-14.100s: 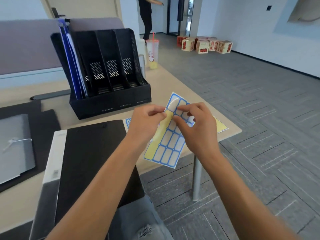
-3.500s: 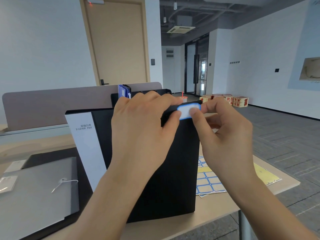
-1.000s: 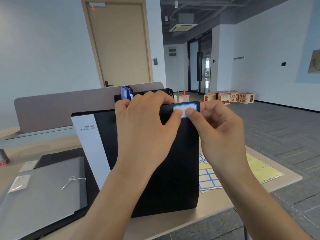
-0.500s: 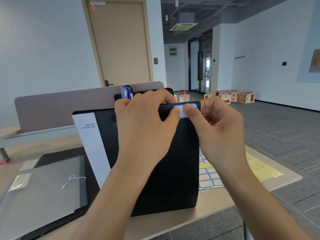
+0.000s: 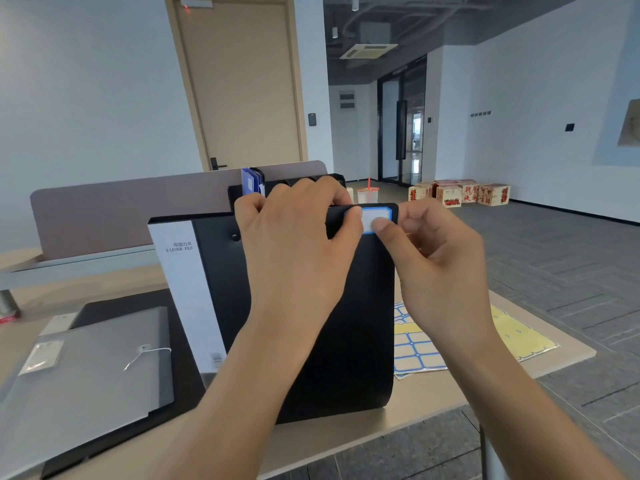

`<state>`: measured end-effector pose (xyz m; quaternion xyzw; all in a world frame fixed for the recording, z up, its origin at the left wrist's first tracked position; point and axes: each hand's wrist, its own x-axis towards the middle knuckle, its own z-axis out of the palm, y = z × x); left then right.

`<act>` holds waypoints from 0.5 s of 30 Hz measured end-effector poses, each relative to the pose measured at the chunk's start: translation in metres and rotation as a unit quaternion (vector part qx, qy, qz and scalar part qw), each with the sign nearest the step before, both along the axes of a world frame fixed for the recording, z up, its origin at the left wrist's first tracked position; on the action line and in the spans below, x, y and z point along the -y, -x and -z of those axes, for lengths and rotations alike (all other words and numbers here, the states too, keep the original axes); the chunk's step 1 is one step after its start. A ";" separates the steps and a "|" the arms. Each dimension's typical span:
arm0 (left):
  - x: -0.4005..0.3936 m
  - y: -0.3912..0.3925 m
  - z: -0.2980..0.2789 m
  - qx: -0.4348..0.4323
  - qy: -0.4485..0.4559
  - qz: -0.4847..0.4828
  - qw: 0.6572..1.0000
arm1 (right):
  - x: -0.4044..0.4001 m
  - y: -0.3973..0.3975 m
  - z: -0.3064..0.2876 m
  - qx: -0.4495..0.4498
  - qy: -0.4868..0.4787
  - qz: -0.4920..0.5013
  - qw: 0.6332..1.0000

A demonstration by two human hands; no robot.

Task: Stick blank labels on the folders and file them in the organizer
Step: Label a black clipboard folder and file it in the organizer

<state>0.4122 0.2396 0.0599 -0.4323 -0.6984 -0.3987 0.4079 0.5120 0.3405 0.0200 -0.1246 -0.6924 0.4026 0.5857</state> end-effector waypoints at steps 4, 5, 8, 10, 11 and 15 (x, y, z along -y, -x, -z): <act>0.004 0.004 0.007 -0.027 0.004 -0.014 1.000 | 0.002 0.002 0.011 0.004 0.074 -0.054 0.996; 0.006 0.006 0.008 -0.039 0.012 -0.021 0.999 | 0.004 0.002 0.018 0.012 0.098 -0.081 0.992; 0.014 0.010 0.013 -0.076 0.054 -0.046 0.995 | 0.015 0.004 0.041 0.044 0.128 -0.132 0.982; 0.022 0.011 0.017 -0.084 0.078 -0.081 0.990 | 0.019 0.004 0.053 0.055 0.141 -0.138 0.979; 0.026 0.012 0.022 -0.077 0.078 -0.095 0.989 | 0.019 0.005 0.057 0.063 0.142 -0.138 0.978; 0.050 0.019 0.052 0.020 0.025 -0.122 0.992 | 0.020 0.005 0.060 0.097 0.119 -0.115 0.981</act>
